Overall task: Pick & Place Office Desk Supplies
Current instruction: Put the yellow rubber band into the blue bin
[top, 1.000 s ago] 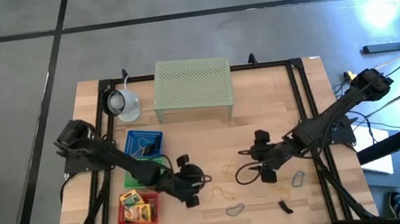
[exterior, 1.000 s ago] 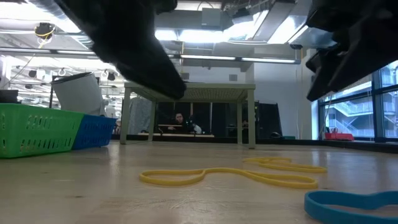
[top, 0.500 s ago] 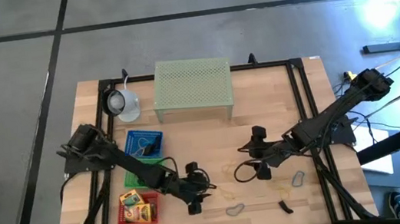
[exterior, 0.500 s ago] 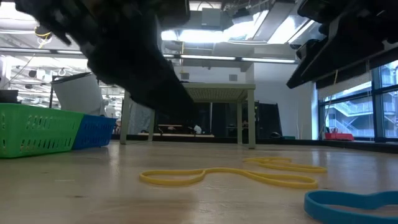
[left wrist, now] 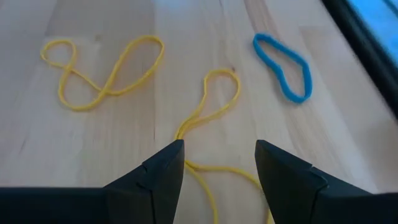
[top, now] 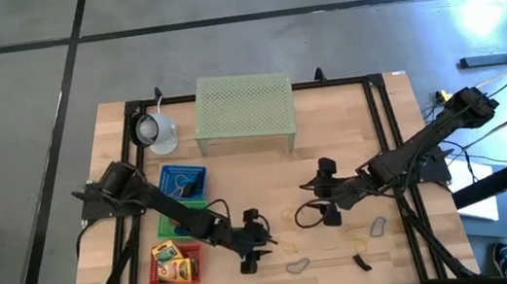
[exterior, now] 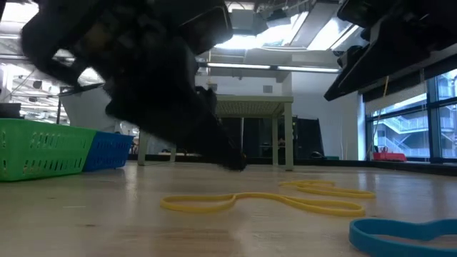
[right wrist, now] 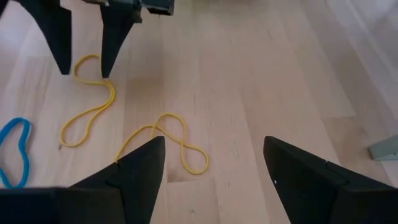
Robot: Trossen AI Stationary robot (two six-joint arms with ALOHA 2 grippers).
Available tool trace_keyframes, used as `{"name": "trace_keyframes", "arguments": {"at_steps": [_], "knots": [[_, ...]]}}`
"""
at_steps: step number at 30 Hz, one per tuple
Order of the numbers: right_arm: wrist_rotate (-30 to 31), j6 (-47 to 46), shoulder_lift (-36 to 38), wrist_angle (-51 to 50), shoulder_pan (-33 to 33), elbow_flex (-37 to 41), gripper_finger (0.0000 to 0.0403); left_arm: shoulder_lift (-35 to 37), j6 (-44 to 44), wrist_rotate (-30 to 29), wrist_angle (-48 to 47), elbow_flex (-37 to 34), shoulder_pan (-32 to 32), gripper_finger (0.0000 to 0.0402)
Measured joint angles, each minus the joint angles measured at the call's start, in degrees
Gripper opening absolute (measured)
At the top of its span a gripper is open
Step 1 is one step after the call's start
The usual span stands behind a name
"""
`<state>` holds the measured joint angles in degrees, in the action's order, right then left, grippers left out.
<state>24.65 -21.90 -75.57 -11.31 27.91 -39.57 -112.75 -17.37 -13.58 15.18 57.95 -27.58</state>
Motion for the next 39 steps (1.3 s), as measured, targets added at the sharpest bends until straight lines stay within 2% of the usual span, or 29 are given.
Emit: {"name": "trace_keyframes", "arguments": {"at_steps": [9,13,17,23,25,33,39], "knots": [[-0.03,1.4,0.0,0.53,-1.27,0.0,0.0274,-3.49,2.15,0.2,2.2,-0.01,2.3,0.0192],[-0.01,1.62,0.0,0.55,-1.54,0.0,0.0274,-3.87,2.28,-0.07,0.76,0.2,2.73,0.0179],[-0.03,1.76,0.0,0.55,-1.54,0.0,0.0274,-3.81,3.23,-2.24,-3.65,0.5,2.45,0.0136],[-0.03,1.8,0.0,0.48,-1.54,0.0,0.0274,-3.72,3.66,-2.2,-7.0,0.42,2.46,0.0031],[-0.03,1.8,0.0,0.48,-1.54,0.0,0.0274,-3.72,3.74,-1.73,-7.02,0.36,2.52,0.0009],[-0.03,1.95,0.0,0.44,-1.54,0.0,0.0274,-1.74,4.82,-1.91,-4.89,-0.11,2.5,0.0003],[-0.05,3.07,0.0,0.42,-1.51,0.0,0.0274,5.6,6.19,-6.3,-6.1,-0.3,2.37,0.0003]]}}
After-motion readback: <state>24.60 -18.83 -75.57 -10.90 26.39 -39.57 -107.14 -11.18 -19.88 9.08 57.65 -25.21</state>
